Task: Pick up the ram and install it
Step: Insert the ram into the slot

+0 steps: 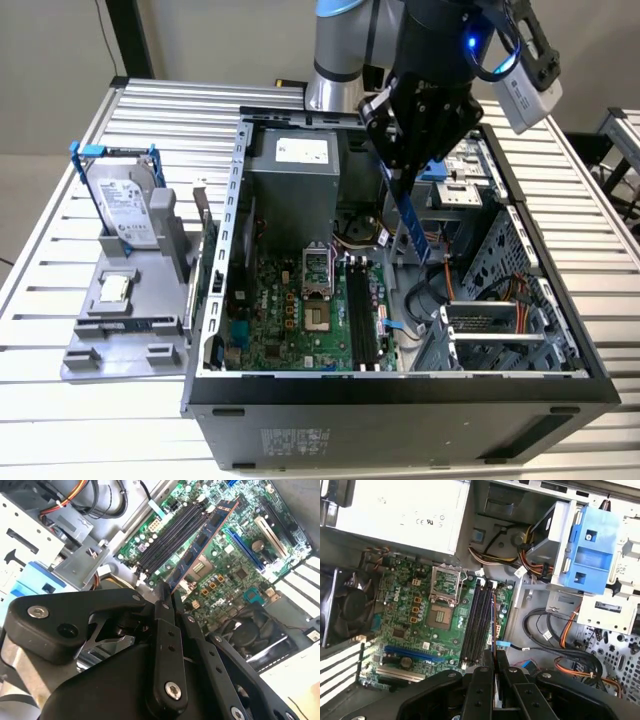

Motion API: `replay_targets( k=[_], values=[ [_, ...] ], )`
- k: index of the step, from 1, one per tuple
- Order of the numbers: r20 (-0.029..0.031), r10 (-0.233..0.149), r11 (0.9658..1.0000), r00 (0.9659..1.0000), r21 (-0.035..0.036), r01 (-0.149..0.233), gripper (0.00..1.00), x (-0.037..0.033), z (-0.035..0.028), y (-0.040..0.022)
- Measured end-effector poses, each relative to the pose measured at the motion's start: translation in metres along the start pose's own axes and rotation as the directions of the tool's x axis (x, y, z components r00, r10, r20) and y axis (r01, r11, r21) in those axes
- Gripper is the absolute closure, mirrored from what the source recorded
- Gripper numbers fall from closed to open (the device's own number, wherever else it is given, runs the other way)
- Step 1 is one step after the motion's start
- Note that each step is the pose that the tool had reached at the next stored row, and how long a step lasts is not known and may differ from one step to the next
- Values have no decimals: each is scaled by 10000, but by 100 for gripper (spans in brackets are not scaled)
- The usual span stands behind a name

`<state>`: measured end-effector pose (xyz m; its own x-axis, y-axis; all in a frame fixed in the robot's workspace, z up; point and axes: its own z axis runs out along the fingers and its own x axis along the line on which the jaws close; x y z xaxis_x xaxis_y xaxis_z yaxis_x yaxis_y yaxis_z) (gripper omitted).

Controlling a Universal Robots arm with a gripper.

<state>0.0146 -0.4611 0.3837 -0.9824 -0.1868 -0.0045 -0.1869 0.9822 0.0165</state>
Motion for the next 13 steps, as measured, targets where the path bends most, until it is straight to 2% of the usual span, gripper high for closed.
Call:
replay_targets(
  k=[6,13],
  values=[
    [6,393,9992,9992,2,-393,100,0,0,0],
    [8,474,9989,9989,2,-474,100,-4,2,0]
  ],
)
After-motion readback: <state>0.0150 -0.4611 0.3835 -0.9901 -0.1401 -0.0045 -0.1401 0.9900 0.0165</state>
